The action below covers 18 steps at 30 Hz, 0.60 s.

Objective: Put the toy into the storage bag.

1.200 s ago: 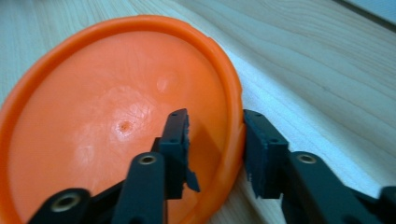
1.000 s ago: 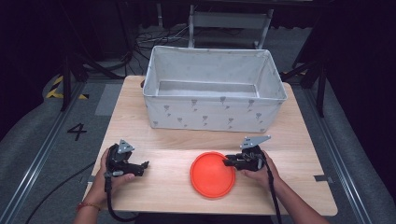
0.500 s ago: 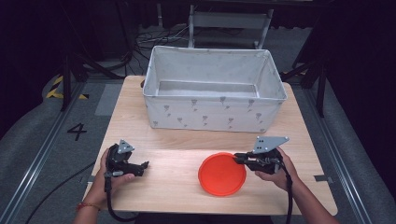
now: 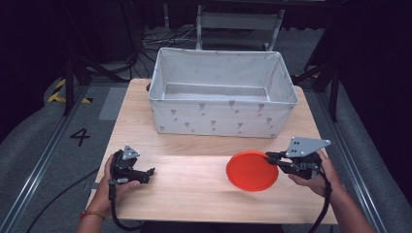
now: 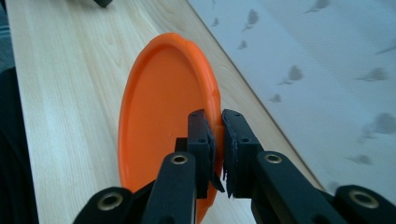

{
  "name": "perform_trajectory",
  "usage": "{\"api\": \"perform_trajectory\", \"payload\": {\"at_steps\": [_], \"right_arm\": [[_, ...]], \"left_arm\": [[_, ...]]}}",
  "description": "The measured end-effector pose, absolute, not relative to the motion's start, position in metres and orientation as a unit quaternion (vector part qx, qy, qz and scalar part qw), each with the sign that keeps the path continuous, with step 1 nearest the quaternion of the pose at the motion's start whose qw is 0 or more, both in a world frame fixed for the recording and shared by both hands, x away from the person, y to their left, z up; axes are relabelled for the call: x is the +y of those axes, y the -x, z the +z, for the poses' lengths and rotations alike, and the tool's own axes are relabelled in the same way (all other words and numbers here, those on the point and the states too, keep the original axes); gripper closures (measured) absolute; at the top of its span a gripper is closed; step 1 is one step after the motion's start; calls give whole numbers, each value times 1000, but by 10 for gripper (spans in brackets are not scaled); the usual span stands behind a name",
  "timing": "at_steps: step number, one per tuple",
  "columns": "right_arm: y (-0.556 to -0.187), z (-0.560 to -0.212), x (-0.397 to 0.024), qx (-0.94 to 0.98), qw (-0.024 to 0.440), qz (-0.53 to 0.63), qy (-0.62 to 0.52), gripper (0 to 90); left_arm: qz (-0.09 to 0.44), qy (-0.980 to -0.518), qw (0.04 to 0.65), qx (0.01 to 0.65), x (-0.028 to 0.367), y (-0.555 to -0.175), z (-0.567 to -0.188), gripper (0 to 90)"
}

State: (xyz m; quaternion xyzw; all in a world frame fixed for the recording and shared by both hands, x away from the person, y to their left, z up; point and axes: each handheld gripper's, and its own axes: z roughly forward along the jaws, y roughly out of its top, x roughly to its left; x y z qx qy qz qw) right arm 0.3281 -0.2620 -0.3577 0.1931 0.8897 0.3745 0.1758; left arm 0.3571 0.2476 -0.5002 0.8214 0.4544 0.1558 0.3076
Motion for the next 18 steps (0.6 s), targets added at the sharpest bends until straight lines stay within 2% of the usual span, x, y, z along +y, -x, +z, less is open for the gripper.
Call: {"api": "perform_trajectory", "payload": {"at_steps": [18], "right_arm": [[-333,-264,-315,867,238,372,-231,824]], "left_arm": [[156,-821,308,455,248,-357,-500,7]]}}
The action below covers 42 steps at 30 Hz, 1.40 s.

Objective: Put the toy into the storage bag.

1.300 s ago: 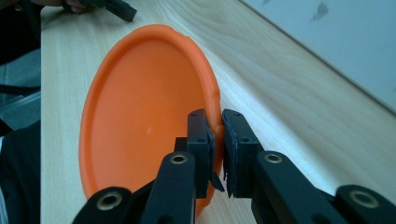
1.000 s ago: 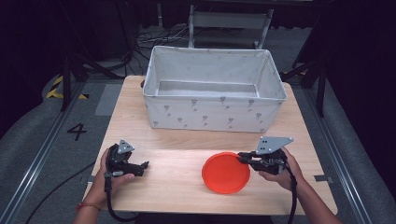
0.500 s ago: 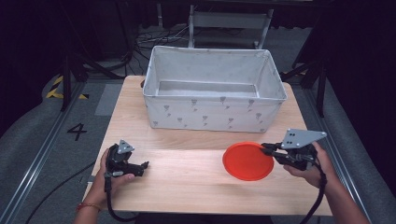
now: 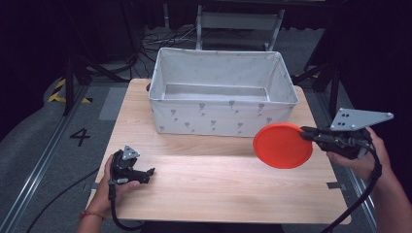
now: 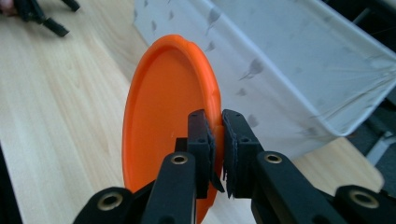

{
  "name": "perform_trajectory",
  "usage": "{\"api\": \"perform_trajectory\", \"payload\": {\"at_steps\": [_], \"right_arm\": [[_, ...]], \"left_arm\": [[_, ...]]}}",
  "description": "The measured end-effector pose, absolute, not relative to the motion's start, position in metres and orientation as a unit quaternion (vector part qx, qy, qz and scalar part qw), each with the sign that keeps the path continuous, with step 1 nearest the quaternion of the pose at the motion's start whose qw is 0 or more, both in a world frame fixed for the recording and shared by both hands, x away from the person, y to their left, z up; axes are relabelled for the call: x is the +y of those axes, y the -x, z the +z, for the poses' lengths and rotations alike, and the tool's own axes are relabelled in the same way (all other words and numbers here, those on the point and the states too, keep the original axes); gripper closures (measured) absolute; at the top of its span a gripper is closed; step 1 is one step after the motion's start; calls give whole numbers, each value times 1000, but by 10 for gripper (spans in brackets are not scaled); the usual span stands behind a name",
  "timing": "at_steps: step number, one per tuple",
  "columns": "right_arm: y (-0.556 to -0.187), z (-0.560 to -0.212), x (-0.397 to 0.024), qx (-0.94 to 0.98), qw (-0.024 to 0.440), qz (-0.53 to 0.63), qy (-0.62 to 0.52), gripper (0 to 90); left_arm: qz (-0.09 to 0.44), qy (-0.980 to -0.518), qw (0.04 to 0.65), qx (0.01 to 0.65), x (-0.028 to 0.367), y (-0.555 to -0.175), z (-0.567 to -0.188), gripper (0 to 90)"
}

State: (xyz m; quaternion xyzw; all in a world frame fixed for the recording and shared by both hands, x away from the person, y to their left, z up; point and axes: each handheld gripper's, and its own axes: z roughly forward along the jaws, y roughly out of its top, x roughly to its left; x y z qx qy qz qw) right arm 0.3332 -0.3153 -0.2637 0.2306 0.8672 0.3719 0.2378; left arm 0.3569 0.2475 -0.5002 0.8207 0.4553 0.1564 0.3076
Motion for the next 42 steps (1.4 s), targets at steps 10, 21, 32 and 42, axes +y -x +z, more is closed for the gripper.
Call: {"api": "perform_trajectory", "payload": {"at_steps": [10,21,32,42], "right_arm": [[-355,-216,-316,850,272,381,-241,824],[-401,-173,-304,834,305,378,-262,825],[-448,-167,-285,839,304,366,-266,826],[-489,-179,-277,837,301,362,-279,826]], "left_arm": [[156,-821,308,455,248,-357,-500,7],[155,-822,308,453,248,-357,-500,7],[155,-822,308,453,248,-357,-500,6],[155,-822,308,453,248,-357,-500,7]]}}
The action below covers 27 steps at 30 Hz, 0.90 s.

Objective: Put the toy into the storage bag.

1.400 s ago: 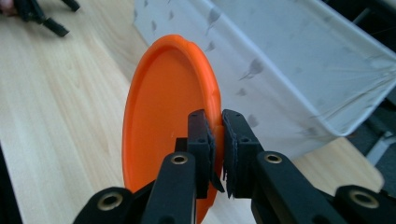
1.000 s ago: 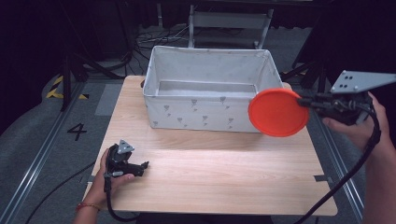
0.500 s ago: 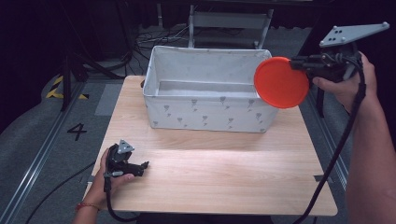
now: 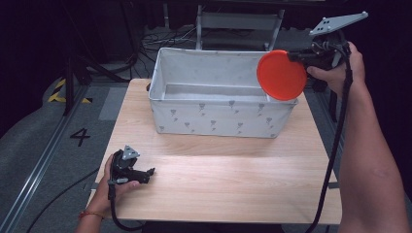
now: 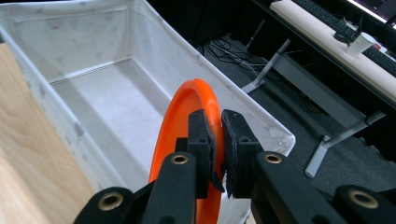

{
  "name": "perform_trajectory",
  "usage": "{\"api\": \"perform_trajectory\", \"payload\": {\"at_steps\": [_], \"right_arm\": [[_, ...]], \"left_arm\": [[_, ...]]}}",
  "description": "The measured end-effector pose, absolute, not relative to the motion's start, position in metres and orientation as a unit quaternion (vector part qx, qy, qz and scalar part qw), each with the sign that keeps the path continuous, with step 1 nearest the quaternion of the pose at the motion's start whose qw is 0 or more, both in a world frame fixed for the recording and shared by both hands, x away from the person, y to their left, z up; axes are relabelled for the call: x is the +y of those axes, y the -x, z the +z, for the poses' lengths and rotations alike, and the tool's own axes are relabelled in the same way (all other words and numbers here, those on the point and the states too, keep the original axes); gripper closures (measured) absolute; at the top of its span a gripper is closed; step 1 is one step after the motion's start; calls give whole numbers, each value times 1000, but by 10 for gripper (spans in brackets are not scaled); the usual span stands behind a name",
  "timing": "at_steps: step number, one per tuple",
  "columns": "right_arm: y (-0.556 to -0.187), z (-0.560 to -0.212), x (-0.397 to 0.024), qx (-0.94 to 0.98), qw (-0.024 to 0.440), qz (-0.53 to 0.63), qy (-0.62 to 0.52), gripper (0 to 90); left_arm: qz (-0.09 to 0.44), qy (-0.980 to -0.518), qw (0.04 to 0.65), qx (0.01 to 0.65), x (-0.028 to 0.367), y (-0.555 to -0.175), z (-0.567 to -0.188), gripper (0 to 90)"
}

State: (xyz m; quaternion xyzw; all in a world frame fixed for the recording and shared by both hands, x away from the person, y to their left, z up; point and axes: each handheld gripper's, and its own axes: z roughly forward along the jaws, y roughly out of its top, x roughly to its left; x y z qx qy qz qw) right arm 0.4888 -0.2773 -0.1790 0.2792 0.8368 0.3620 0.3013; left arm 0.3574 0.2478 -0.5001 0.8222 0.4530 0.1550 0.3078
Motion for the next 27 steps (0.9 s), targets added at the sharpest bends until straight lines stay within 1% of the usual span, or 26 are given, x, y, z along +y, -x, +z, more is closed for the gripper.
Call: {"api": "perform_trajectory", "payload": {"at_steps": [10,17,22,27], "right_arm": [[-515,-197,-264,842,302,357,-271,826],[-528,-226,-260,864,275,347,-240,826],[-532,-238,-261,875,264,341,-222,826],[-539,-251,-261,905,227,313,-176,825]], "left_arm": [[155,-822,308,453,248,-357,-500,6],[156,-822,308,453,248,-357,-500,6],[155,-822,308,453,248,-357,-500,7],[155,-822,308,453,248,-357,-500,7]]}}
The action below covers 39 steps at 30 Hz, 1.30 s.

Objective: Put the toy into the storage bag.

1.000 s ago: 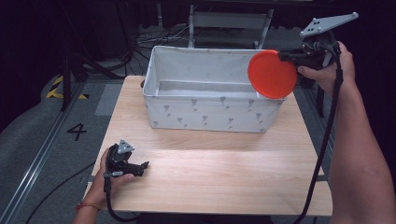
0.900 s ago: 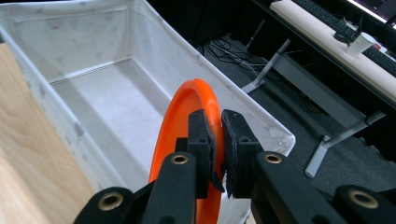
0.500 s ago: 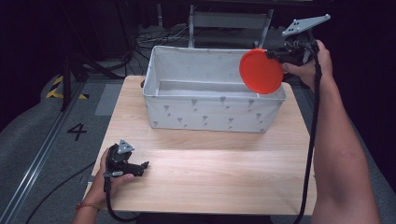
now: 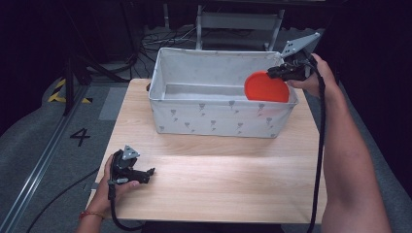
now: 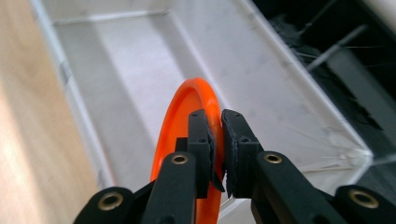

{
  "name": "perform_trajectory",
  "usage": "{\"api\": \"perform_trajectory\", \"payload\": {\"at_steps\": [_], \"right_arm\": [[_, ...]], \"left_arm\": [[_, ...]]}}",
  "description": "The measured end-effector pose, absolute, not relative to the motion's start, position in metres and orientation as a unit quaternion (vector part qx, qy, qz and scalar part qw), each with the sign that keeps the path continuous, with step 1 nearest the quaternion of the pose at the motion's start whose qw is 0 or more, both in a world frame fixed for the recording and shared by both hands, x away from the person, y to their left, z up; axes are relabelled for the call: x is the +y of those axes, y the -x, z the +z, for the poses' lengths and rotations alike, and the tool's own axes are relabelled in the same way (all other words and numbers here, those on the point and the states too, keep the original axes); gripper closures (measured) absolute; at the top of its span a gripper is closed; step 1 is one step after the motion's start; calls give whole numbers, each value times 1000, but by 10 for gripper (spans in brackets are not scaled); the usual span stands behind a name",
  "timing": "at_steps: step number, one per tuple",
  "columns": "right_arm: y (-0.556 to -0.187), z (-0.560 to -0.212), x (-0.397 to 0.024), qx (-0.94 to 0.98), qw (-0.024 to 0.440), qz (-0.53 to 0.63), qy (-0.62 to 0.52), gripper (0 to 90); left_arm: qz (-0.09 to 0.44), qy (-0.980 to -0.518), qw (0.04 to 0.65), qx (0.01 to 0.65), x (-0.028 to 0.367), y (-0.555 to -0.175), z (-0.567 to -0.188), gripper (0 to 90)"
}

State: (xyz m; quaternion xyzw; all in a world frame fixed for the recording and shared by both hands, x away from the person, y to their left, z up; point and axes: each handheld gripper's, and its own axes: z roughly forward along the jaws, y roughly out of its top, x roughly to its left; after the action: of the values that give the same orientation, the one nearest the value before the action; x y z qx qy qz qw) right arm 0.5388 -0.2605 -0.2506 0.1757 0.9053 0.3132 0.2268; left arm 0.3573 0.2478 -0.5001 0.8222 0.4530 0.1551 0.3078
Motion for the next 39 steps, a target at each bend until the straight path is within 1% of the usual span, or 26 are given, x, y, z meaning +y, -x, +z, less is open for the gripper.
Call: {"api": "perform_trajectory", "payload": {"at_steps": [2,3,4,9,11,18,24,29,34,37,39], "right_arm": [[-540,-254,-258,917,212,298,-161,825],[-540,-254,-258,917,212,298,-161,825],[-540,-256,-255,928,196,284,-142,825],[-543,-261,-247,945,175,247,-124,824],[-543,-262,-245,948,171,240,-120,823],[-550,-275,-229,970,125,177,-112,821],[-562,-289,-216,983,101,107,-112,820],[-568,-300,-210,986,75,94,-115,819],[-569,-305,-209,987,74,82,-118,816],[-569,-303,-210,983,78,106,-126,816],[-567,-299,-211,981,91,111,-128,803]], "left_arm": [[155,-822,308,453,248,-357,-500,7],[155,-822,308,453,248,-357,-500,7],[155,-822,308,453,248,-357,-500,7],[155,-822,308,454,248,-357,-500,8],[155,-822,308,453,248,-357,-500,8],[155,-822,308,453,248,-357,-500,9],[157,-823,308,451,248,-357,-500,11],[156,-823,309,451,248,-357,-500,13],[150,-827,306,447,249,-357,-499,13],[154,-826,308,447,249,-357,-500,16],[154,-827,308,444,249,-357,-500,16]]}}
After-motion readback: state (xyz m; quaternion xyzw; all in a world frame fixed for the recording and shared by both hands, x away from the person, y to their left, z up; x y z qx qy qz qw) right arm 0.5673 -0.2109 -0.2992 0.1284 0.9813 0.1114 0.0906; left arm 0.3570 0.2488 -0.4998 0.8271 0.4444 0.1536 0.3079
